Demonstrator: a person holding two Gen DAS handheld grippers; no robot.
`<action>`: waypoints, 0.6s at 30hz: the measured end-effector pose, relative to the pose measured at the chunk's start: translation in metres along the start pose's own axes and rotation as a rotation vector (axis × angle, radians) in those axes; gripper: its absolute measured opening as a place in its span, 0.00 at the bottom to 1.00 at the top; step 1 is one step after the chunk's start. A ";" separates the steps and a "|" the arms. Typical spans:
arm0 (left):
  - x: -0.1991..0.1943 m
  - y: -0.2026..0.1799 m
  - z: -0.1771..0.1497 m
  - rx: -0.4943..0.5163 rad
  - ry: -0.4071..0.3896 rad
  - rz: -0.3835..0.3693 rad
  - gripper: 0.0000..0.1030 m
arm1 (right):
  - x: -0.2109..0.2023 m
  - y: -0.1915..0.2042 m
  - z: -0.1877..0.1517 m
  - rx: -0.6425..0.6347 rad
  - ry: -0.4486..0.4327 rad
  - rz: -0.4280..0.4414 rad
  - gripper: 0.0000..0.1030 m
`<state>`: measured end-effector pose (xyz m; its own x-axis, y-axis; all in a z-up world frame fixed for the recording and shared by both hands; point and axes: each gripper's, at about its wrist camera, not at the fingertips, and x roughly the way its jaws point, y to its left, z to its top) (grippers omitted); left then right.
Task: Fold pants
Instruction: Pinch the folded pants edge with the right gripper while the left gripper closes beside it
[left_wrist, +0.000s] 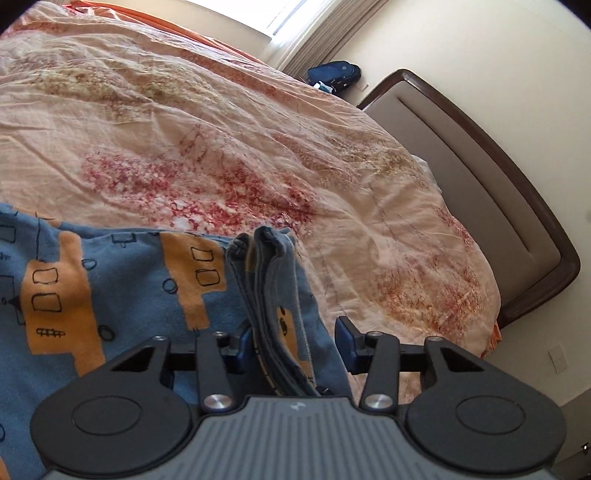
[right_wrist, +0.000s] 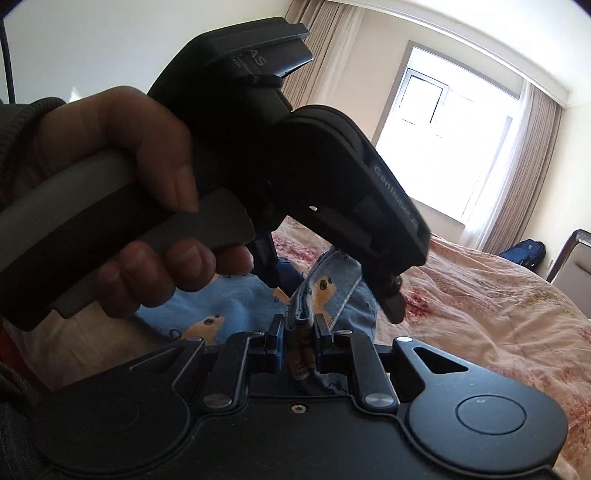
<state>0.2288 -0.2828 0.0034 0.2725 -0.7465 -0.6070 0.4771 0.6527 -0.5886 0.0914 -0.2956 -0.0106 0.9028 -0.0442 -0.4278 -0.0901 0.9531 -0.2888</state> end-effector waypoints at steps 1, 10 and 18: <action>-0.001 0.002 -0.001 -0.009 -0.008 -0.003 0.40 | 0.000 -0.002 0.000 0.011 -0.001 0.001 0.16; -0.017 -0.005 -0.008 -0.011 -0.094 0.051 0.11 | 0.010 -0.012 -0.002 0.045 0.012 0.012 0.16; -0.086 -0.007 -0.008 0.039 -0.185 0.117 0.11 | -0.011 0.004 0.022 0.076 -0.066 0.046 0.16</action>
<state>0.1950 -0.2216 0.0555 0.4744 -0.6795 -0.5597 0.4641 0.7333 -0.4970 0.0909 -0.2849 0.0122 0.9243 0.0179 -0.3812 -0.1026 0.9738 -0.2029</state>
